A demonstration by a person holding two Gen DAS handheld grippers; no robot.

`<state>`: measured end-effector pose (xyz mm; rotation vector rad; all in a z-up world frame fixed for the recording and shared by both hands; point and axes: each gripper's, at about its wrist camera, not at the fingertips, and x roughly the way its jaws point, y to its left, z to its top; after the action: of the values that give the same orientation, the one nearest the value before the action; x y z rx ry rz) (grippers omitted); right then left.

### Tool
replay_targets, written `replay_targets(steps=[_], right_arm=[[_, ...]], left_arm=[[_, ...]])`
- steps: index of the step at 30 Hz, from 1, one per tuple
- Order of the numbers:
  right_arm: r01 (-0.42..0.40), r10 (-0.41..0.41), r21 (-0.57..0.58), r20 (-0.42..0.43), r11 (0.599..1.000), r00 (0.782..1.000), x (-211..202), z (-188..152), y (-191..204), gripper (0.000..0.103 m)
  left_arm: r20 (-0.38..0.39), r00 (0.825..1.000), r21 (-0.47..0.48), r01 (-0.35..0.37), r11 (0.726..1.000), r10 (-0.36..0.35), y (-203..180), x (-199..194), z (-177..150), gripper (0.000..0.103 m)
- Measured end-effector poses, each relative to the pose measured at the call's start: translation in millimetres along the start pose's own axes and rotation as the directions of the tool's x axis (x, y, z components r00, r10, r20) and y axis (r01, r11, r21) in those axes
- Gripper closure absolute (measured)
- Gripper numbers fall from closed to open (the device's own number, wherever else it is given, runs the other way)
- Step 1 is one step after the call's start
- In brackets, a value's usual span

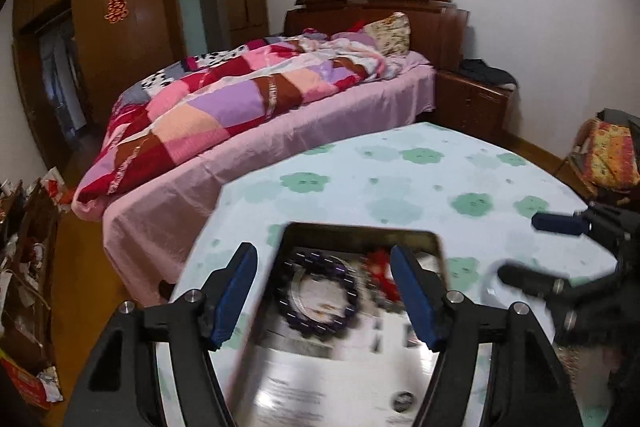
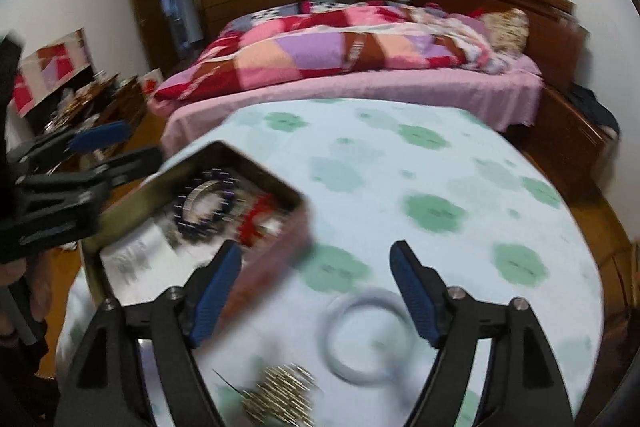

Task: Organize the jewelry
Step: 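Move the right tool to the pale jade bangle and close around it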

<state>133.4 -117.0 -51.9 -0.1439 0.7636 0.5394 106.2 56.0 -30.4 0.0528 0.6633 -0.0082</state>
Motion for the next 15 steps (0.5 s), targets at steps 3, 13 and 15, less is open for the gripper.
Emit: replay_targets(steps=[3, 13, 15], right_arm=[[0.033, -0.033, 0.046, 0.002, 0.998, 0.999, -11.6, -10.5, -21.9, 0.018], [0.073, -0.068, 0.124, -0.038, 0.990, 0.997, -17.2, -49.9, -54.8, 0.013], [0.072, -0.065, 0.121, -0.055, 0.990, 0.996, -11.6, -52.5, -55.1, 0.012]], left_arm=[[-0.008, 0.999, 0.024, 0.036, 0.999, -0.035, -19.6, -4.2, -6.9, 0.034], [-0.035, 0.994, 0.104, 0.103, 0.989, -0.100, -74.0, -11.8, -25.0, 0.034], [-0.050, 0.995, 0.117, 0.095, 0.989, -0.090, -79.8, -6.9, -27.7, 0.034]])
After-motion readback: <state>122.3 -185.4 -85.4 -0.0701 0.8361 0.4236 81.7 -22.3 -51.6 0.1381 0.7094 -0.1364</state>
